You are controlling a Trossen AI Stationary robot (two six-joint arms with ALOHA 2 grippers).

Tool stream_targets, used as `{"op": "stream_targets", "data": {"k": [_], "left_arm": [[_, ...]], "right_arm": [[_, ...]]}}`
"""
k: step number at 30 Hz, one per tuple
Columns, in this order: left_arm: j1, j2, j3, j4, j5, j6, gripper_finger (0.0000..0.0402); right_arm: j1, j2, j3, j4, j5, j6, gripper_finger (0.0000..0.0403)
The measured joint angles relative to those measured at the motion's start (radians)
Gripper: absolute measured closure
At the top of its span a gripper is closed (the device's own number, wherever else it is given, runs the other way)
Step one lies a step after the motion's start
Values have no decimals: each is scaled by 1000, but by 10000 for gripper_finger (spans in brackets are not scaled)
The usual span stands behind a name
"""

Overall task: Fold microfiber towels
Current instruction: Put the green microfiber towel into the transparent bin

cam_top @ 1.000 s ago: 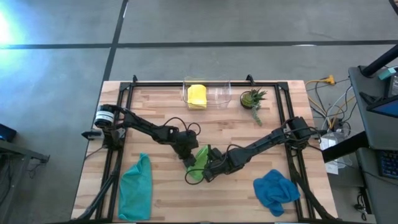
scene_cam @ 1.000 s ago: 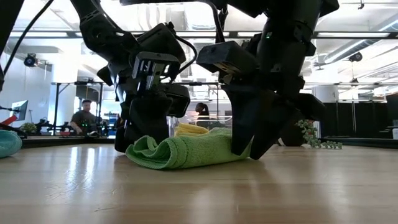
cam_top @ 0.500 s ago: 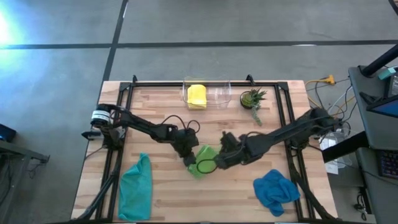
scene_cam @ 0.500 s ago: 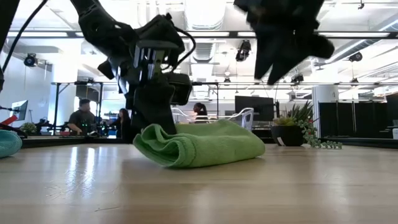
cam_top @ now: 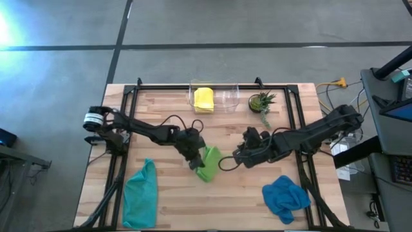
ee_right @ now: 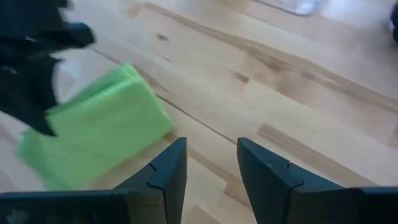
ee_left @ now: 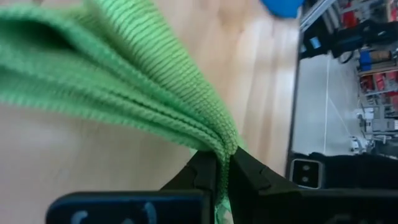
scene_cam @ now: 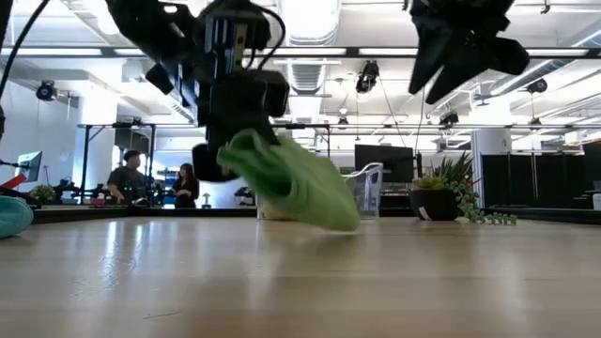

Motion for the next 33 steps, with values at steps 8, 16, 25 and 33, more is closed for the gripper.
{"op": "stream_targets", "data": {"k": [8, 16, 25, 33], "left_arm": [[11, -99, 0, 2, -74, -10, 400], [74, -149, 13, 5, -130, -29, 400], [170, -165, 67, 42, -138, -28, 400], [348, -142, 166, 57, -105, -19, 400]], "right_arm": [[28, -86, -107, 3, 4, 101, 266], [51, -169, -186, 6, 18, 154, 266], [54, -196, -216, 5, 32, 144, 266], [54, -196, -216, 4, 34, 91, 266]]}}
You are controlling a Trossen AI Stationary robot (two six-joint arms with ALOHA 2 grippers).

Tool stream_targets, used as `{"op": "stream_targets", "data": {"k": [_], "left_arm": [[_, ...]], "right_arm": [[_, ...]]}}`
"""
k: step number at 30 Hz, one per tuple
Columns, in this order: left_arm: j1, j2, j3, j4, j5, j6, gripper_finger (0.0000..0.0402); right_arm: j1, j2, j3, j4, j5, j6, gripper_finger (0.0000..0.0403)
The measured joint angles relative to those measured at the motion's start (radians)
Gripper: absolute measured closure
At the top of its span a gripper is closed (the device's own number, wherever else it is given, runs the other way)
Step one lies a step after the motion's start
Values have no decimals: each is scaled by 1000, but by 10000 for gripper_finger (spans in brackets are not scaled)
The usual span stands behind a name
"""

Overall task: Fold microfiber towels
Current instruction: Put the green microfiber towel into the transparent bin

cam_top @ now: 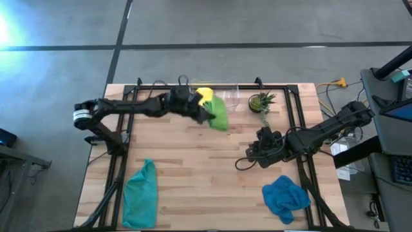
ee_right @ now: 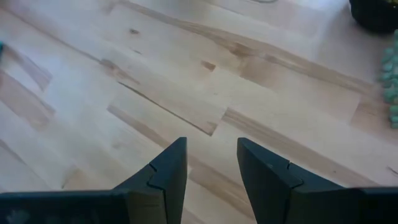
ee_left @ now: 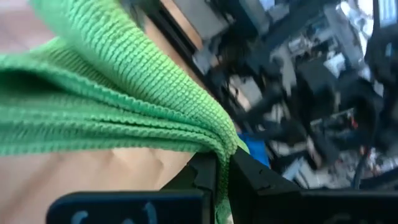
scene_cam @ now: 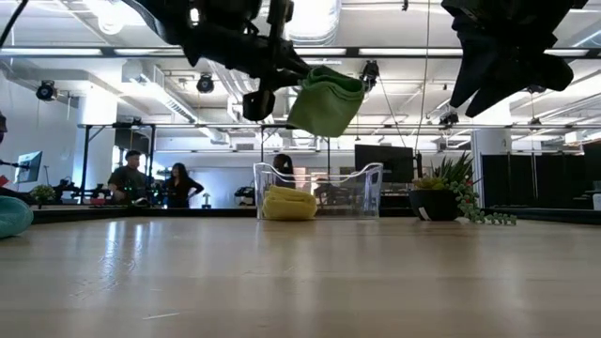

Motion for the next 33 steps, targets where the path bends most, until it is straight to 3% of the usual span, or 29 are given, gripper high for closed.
{"op": "stream_targets", "data": {"k": [7, 13, 20, 23, 33], "left_arm": [[173, 132, 123, -15, 137, 26, 400], [237, 297, 292, -83, 210, 88, 400], [243, 481, 523, -295, 217, 229, 400], [244, 535, 585, -312, 206, 253, 400], [280, 563, 619, -313, 165, 263, 400]], "right_arm": [[-24, 0, -12, 0, 1, -29, 266], [-46, -5, -22, 0, -3, -39, 266], [-46, -48, -37, -2, -5, -27, 266], [-46, -79, -50, -2, -5, -21, 266], [-46, -167, -85, -3, -5, 32, 266]]}}
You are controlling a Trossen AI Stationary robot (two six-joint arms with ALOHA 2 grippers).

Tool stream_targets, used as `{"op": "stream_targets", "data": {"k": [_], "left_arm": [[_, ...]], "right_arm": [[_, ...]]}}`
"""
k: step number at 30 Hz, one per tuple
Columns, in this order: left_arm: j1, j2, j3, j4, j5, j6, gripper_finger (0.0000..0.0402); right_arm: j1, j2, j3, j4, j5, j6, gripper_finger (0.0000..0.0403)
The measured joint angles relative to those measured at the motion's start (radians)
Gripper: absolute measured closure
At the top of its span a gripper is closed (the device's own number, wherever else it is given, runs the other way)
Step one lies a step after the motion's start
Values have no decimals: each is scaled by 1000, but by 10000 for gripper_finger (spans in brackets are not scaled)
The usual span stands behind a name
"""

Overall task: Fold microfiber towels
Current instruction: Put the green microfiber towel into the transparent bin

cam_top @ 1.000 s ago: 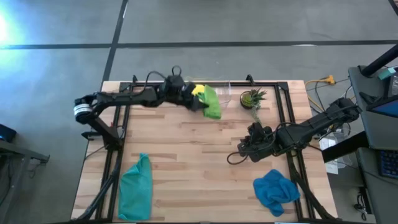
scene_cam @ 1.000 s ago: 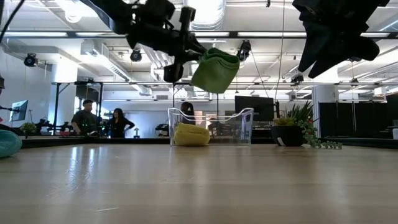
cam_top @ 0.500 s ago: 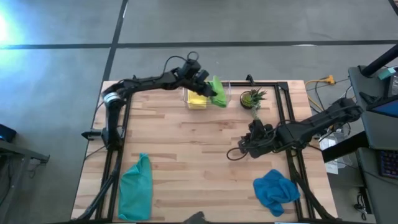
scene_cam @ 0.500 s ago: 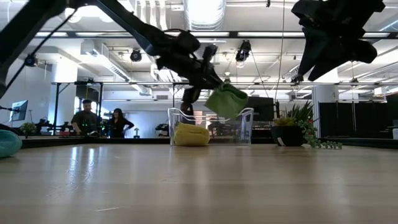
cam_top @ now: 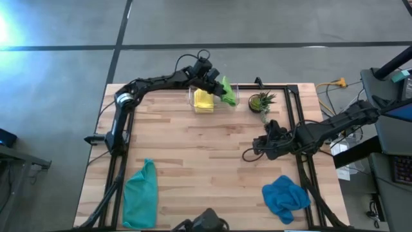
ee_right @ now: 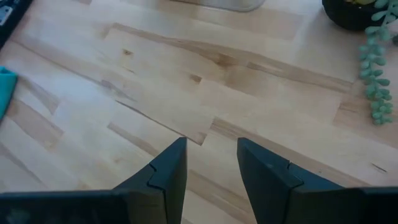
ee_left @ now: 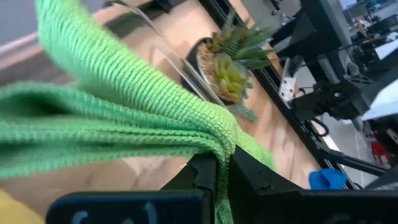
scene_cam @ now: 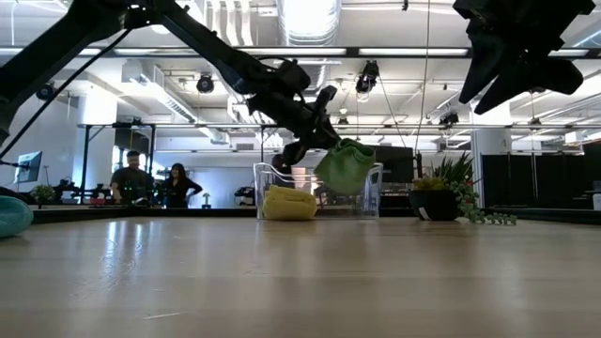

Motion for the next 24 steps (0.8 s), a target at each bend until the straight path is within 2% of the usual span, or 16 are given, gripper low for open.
{"op": "stream_targets", "data": {"k": [8, 16, 24], "left_arm": [[13, 49, -6, 27, -51, 4, 400], [-4, 86, 4, 46, 4, -1, 400], [-23, 76, 51, 36, 6, 93, 400]], "right_arm": [[0, 0, -1, -1, 0, -3, 266], [0, 0, -2, 1, 0, 8, 266], [0, 0, -2, 3, 0, 11, 266]]}}
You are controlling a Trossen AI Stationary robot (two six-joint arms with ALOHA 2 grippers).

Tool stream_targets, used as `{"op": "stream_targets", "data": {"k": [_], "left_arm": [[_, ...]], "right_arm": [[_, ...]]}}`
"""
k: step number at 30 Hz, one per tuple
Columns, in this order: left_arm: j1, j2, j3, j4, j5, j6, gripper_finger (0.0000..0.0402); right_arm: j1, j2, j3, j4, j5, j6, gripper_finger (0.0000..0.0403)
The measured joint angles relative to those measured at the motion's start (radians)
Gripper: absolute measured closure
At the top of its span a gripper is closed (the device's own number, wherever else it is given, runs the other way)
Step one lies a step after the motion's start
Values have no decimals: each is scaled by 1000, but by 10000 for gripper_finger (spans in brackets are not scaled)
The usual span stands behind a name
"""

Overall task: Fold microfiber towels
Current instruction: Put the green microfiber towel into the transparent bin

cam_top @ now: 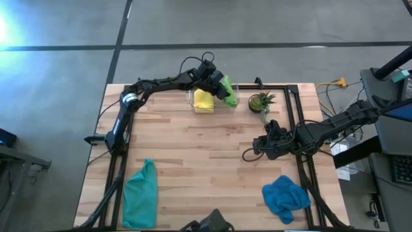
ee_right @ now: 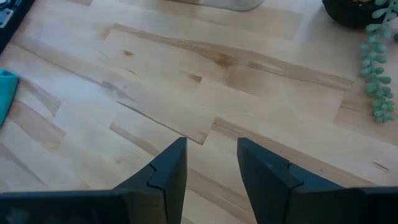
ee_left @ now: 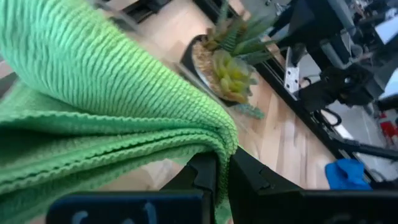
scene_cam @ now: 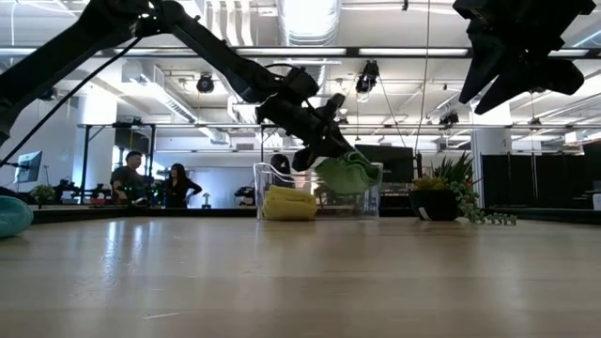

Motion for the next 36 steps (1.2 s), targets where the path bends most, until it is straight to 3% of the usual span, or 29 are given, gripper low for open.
{"op": "stream_targets", "data": {"k": [15, 30, 36], "left_arm": [[-27, 28, 0, -50, -12, 32, 386], [-14, 25, 76, -262, -19, 64, 197], [-14, 17, 78, -324, -39, 82, 155]], "right_arm": [[2, -4, 1, 3, -15, -2, 266], [2, -17, 1, 6, -31, -2, 266], [2, -17, 1, 37, -31, 1, 266]]}}
